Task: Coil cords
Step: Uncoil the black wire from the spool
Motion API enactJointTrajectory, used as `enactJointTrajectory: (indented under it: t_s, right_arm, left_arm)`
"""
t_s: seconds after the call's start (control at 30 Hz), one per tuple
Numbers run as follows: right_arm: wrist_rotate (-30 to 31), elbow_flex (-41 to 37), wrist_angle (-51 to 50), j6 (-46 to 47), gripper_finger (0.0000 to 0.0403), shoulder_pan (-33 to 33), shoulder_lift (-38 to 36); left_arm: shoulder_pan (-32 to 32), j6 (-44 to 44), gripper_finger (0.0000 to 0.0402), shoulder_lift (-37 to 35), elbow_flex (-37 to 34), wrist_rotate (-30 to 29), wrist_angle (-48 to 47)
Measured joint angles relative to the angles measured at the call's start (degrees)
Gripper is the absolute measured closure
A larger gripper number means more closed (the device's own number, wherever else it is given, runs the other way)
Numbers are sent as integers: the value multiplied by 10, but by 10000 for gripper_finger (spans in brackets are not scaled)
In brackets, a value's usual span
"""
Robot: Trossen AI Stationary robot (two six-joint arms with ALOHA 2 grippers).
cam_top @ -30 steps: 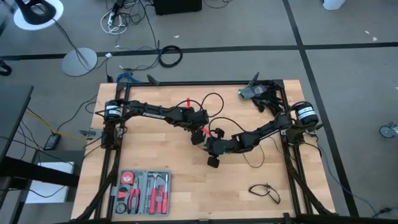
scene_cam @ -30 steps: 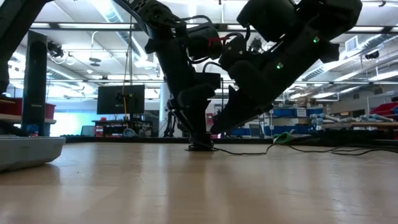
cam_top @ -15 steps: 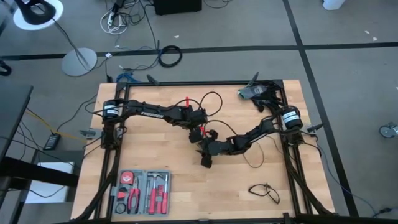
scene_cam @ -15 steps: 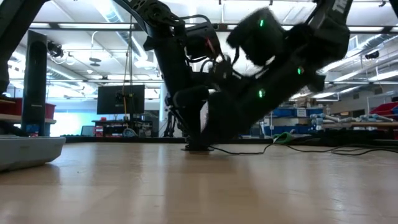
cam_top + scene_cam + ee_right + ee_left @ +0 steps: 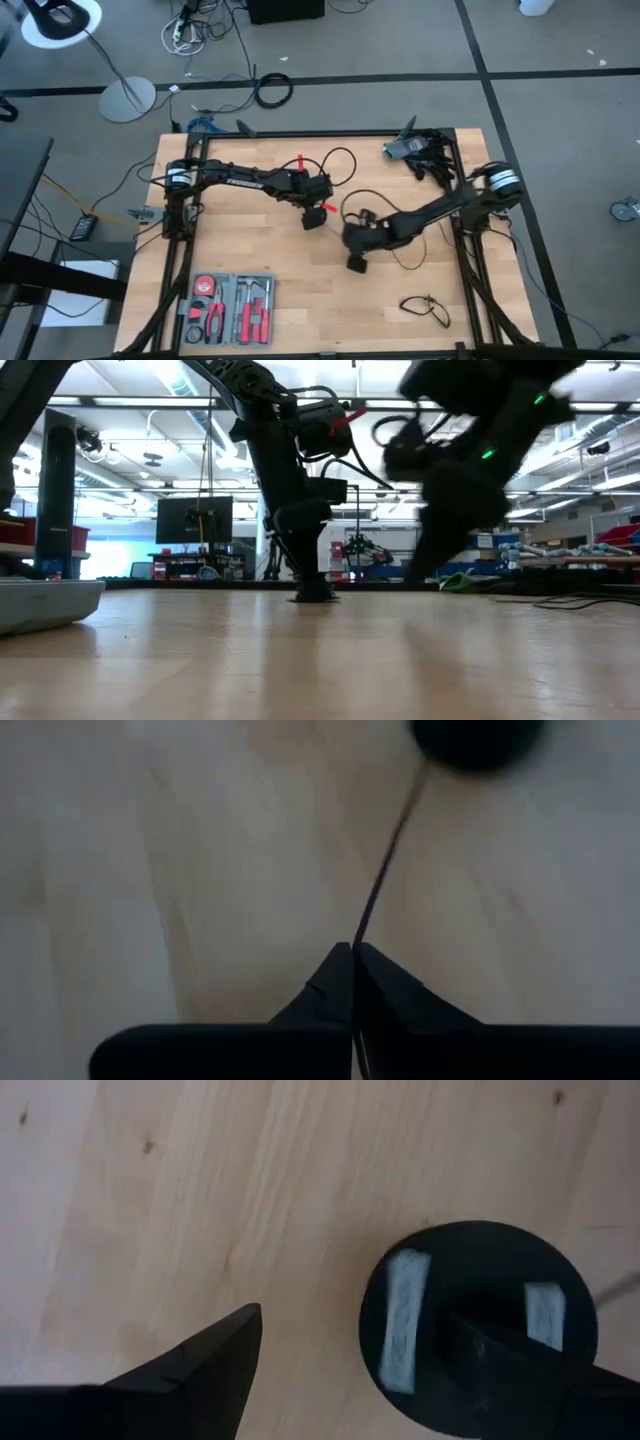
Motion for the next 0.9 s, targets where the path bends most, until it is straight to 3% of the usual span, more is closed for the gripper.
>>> enactJointTrajectory:
  t_s: [0.3,0.5,0.63,0.9]
  right_arm:
    - [-10,1,-369,199,400,92,-159]
    - [-68,-1,-519,337,401,151,-215]
    - [-47,-5,-502,370,401,163,-209]
    - [41,-33,-284,243,392,145,-154]
  left_arm:
    - [7,0,94,-4,2,37,10]
    - [9,5,94,-3,-2,27,-21]
    - [12,1,94,-3,-1,29,-15]
    - [13,-7,94,-4,-1,34,-12]
